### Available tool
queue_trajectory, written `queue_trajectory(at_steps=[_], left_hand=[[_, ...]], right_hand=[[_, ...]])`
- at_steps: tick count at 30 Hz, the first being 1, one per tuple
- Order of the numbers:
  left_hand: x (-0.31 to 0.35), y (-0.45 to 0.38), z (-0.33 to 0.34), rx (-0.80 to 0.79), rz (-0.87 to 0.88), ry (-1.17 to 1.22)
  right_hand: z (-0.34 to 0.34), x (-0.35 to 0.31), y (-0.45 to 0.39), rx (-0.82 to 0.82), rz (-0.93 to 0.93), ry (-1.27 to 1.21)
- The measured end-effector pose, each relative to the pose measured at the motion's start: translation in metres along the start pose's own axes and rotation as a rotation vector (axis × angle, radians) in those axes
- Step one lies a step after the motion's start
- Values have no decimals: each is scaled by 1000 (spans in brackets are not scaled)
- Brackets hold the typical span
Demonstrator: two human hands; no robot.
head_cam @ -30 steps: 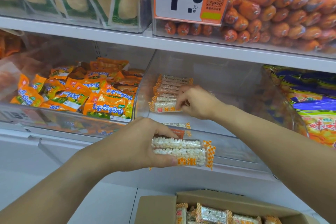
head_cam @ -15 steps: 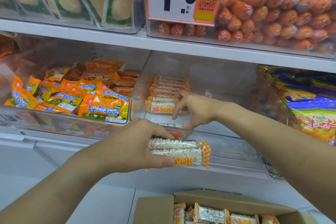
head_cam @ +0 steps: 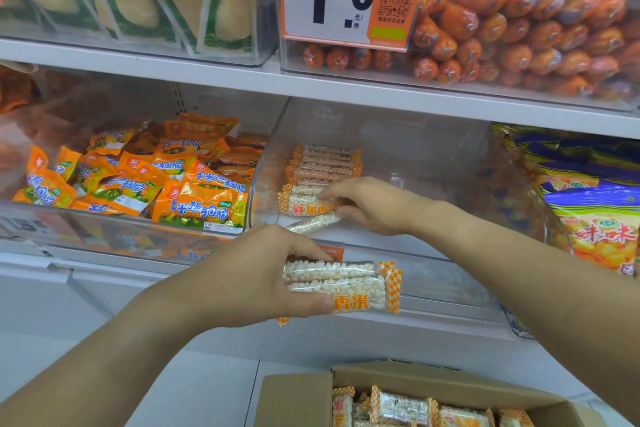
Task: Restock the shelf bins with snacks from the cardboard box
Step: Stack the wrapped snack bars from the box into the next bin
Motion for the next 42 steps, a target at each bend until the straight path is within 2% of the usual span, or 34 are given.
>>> queue_trajectory(at_steps=[3, 6, 10, 12, 16, 21, 23, 30, 34, 38, 42], left_hand=[[3, 1, -9, 60, 16, 41], [9, 2, -25, 201, 47, 89], [15, -6, -42, 373, 55, 142], [15, -18, -46, 416, 21, 88], [8, -51, -41, 247, -101, -142], [-5, -84, -29, -26, -247, -218], [-9, -93, -20, -92, -282, -252], [-28, -107, 4, -60, -271, -365], [-27, -109, 10, -68, -224, -486], [-17, -111, 4, -30, -172, -579], [-16, -109, 1, -41, -140, -709]], right_hand=[[-1, 6, 1, 60, 33, -14], [-4, 9, 2, 114, 33, -26], [-2, 20, 3, 112, 103, -72], [4, 24, 2, 108, 131, -147], [1, 30, 4, 156, 137, -226], [0, 52, 12, 307, 240, -457], [5, 59, 10, 321, 288, -521], [4, 58, 9, 321, 361, -671], [3, 48, 19, 208, 394, -746], [4, 37, 22, 98, 333, -606], [3, 31, 15, 146, 282, -438]])
Point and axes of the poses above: each hand's wrist, its own y-axis away from the middle knuckle, its own z-axis out of the palm, x = y × z, the point moved 7 cm from there along -y, towards the middle knuckle, and after that the axes turned 6 degrees about x, right-handed, at the moved point
